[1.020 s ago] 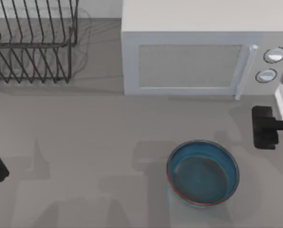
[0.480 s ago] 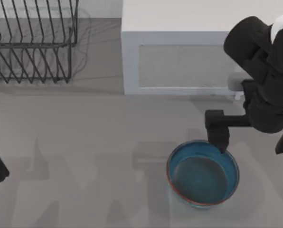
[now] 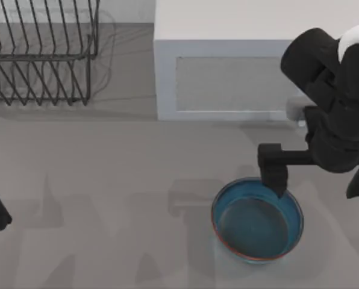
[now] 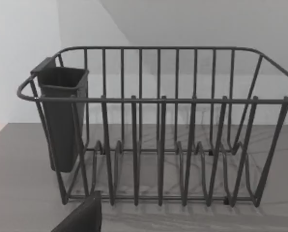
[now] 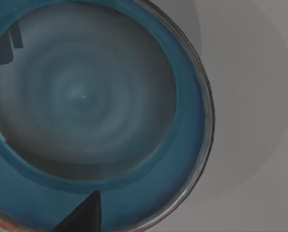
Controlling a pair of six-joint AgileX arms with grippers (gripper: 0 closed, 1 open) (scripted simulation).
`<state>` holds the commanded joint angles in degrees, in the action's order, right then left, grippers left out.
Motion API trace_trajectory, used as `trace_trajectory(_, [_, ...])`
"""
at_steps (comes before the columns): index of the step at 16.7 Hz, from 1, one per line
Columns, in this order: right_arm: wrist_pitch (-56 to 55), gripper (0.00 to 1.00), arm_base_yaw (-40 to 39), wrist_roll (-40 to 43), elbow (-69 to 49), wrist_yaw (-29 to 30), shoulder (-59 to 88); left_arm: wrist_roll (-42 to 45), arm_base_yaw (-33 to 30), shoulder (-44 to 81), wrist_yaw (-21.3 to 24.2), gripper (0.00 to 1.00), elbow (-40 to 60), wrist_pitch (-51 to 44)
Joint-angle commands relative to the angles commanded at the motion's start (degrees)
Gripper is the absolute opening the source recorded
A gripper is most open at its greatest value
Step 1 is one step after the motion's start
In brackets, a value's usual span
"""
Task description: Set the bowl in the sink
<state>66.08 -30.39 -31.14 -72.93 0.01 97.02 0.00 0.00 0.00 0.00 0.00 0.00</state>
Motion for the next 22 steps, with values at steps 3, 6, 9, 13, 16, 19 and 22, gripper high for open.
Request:
trace_trajectory(3, [-7.2, 1.00, -0.2, -0.1, 4.7, 0.0, 2.3, 0.0, 0.0, 0.0, 0.0, 1.00, 0.0, 0.0])
trace_trajectory(6, [-15.8, 1.00, -0.2, -0.3, 10.2, 0.0, 5.0, 0.0, 0.0, 0.0, 0.0, 1.00, 0.0, 0.0])
trace_trajectory(9, [-20.1, 1.00, -0.4, -0.4, 13.4, 0.0, 6.6, 0.0, 0.0, 0.0, 0.0, 1.00, 0.0, 0.0])
trace_trajectory(13, [-20.4, 1.00, -0.4, -0.4, 13.6, 0.0, 6.6, 0.0, 0.0, 0.0, 0.0, 1.00, 0.0, 0.0])
trace_trajectory(16, [-20.4, 0.77, -0.4, -0.4, 13.6, 0.0, 6.6, 0.0, 0.0, 0.0, 0.0, 1.00, 0.0, 0.0])
trace_trajectory(19, [-20.4, 0.55, -0.4, -0.4, 13.6, 0.0, 6.6, 0.0, 0.0, 0.0, 0.0, 1.00, 0.0, 0.0])
trace_trajectory(22, [-20.4, 0.32, -0.4, -0.4, 13.6, 0.0, 6.6, 0.0, 0.0, 0.0, 0.0, 1.00, 0.0, 0.0])
